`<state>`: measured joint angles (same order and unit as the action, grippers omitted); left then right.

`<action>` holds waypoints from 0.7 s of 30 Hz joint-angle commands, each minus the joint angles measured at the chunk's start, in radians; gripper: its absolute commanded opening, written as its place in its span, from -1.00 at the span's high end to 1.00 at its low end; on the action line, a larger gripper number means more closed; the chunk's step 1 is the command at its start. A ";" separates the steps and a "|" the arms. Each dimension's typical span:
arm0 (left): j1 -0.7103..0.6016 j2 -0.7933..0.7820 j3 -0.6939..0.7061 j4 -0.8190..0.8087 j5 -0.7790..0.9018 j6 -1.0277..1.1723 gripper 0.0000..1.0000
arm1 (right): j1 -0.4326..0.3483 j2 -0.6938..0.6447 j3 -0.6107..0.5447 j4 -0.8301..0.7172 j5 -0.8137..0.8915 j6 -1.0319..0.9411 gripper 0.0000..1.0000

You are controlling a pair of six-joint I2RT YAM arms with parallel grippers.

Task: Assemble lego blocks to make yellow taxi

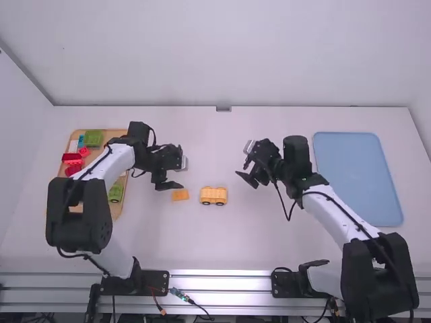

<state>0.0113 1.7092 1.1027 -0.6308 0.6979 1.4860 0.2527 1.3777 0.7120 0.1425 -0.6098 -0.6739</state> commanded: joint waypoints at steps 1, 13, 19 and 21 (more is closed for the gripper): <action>-0.013 -0.038 -0.059 0.058 0.080 -0.016 -0.98 | 0.026 0.006 -0.091 0.089 -0.071 0.015 -0.99; -0.013 -0.038 -0.189 0.132 0.197 -0.030 -0.98 | 0.111 0.091 -0.183 0.218 -0.155 -0.135 -0.99; -0.011 -0.038 -0.199 0.185 0.186 -0.029 -0.98 | 0.120 0.261 -0.132 0.221 -0.316 -0.220 -0.99; -0.011 -0.038 -0.200 0.184 0.200 -0.031 -0.98 | 0.108 0.356 -0.097 0.220 -0.407 -0.252 -0.99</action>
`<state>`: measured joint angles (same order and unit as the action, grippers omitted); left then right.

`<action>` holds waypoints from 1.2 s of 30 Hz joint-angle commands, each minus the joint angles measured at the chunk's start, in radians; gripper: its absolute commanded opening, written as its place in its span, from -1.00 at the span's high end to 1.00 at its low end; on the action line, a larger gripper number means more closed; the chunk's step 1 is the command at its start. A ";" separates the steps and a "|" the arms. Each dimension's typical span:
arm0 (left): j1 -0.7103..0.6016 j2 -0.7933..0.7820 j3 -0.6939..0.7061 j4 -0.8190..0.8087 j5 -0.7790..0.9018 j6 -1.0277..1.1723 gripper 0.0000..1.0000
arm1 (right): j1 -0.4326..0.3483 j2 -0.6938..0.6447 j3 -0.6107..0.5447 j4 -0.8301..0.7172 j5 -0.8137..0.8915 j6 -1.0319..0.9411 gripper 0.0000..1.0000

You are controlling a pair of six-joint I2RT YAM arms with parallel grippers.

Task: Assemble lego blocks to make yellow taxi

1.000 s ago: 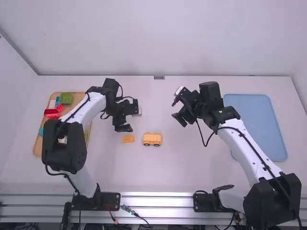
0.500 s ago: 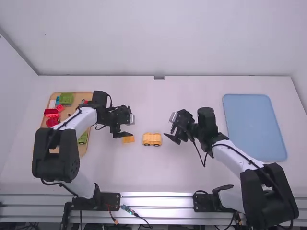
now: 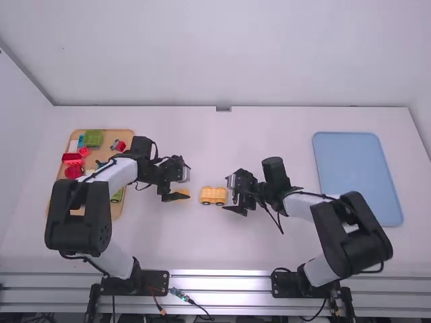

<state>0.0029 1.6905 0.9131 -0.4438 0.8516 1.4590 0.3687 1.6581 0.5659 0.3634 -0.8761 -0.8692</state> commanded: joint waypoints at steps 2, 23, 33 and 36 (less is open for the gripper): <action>-0.003 -0.019 -0.016 -0.002 0.044 -0.004 -0.98 | -0.012 0.121 0.071 0.000 -0.211 -0.056 -0.99; -0.001 -0.019 -0.356 0.585 -0.098 -0.167 -0.98 | 0.101 0.348 0.076 0.322 0.012 0.180 -0.98; -0.001 -0.019 -0.364 0.642 -0.084 -0.266 -0.99 | 0.095 0.473 0.101 0.441 -0.024 0.267 -0.99; 0.014 -0.019 -0.321 0.550 -0.041 -0.229 -0.99 | 0.095 0.473 0.097 0.443 -0.024 0.260 -0.99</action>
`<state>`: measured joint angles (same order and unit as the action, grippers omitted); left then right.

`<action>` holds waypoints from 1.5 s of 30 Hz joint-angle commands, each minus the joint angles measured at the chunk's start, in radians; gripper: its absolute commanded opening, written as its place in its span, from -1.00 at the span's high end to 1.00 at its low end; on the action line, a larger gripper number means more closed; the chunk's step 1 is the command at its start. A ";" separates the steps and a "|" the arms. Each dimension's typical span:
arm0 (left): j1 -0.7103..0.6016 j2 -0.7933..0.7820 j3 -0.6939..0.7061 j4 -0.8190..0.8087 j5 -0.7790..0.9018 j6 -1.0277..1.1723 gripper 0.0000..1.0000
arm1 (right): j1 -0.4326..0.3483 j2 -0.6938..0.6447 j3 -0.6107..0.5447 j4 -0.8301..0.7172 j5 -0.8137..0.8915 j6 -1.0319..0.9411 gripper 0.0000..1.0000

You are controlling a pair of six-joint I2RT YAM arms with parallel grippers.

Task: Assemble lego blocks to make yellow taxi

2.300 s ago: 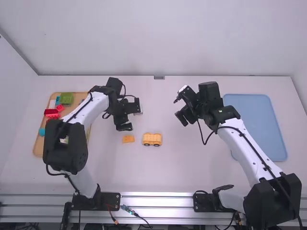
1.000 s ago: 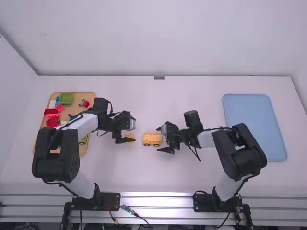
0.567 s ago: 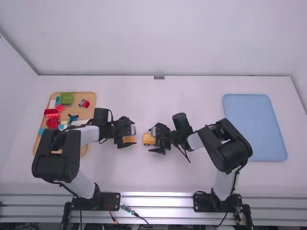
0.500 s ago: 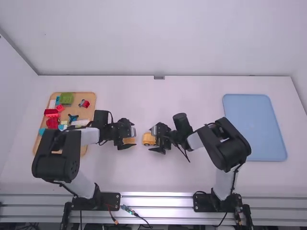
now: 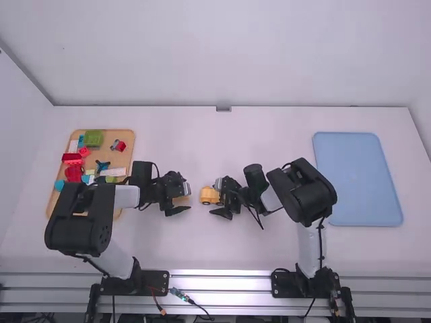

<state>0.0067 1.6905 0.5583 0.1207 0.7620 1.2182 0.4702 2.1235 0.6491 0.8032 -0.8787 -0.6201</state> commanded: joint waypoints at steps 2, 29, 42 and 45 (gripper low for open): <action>0.043 -0.019 0.056 -0.095 0.113 0.094 -0.98 | -0.006 0.008 0.000 0.036 -0.016 0.014 -0.99; 0.150 0.139 0.058 -0.008 0.300 0.168 -0.98 | -0.006 0.008 0.006 0.053 -0.019 0.026 -0.79; 0.144 0.177 0.077 -0.005 0.295 0.164 -0.98 | 0.002 0.008 0.020 0.061 0.032 0.117 -0.73; 0.144 0.177 0.074 -0.003 0.279 0.166 -0.98 | 0.029 0.014 0.032 0.051 0.051 0.117 -0.64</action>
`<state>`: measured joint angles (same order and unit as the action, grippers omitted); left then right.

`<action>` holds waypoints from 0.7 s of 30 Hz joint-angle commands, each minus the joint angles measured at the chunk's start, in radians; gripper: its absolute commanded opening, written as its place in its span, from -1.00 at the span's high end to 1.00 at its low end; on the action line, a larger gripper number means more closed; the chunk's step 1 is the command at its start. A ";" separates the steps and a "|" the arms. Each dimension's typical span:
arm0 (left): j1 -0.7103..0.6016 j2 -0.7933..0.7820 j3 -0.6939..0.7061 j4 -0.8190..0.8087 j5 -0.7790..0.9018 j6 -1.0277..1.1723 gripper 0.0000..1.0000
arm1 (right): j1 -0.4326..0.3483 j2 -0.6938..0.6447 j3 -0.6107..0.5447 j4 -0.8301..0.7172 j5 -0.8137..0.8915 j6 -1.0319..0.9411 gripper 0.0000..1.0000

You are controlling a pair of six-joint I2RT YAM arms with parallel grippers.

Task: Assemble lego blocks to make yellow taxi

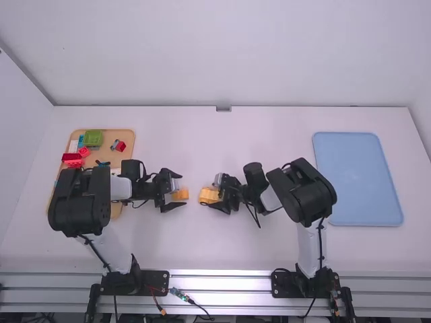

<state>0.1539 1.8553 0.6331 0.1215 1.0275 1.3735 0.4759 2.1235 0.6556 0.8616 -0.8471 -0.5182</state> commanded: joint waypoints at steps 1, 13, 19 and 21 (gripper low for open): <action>-0.003 0.012 0.000 -0.004 0.013 0.010 -0.98 | 0.027 0.016 0.028 -0.010 0.023 0.013 -0.63; 0.003 0.012 0.008 -0.012 0.011 0.005 -0.98 | 0.004 0.089 0.024 0.089 -0.043 0.025 -0.22; 0.003 0.012 0.008 -0.012 0.011 0.006 -1.00 | 0.001 0.089 -0.009 0.150 -0.043 0.024 -0.06; 0.002 0.012 0.007 -0.012 0.010 0.006 -0.93 | 0.000 0.089 -0.011 0.149 -0.043 0.021 -0.01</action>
<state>0.1543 1.8553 0.6331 0.1169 1.0203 1.3735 0.4740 2.1944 0.6491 1.0042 -0.8696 -0.4999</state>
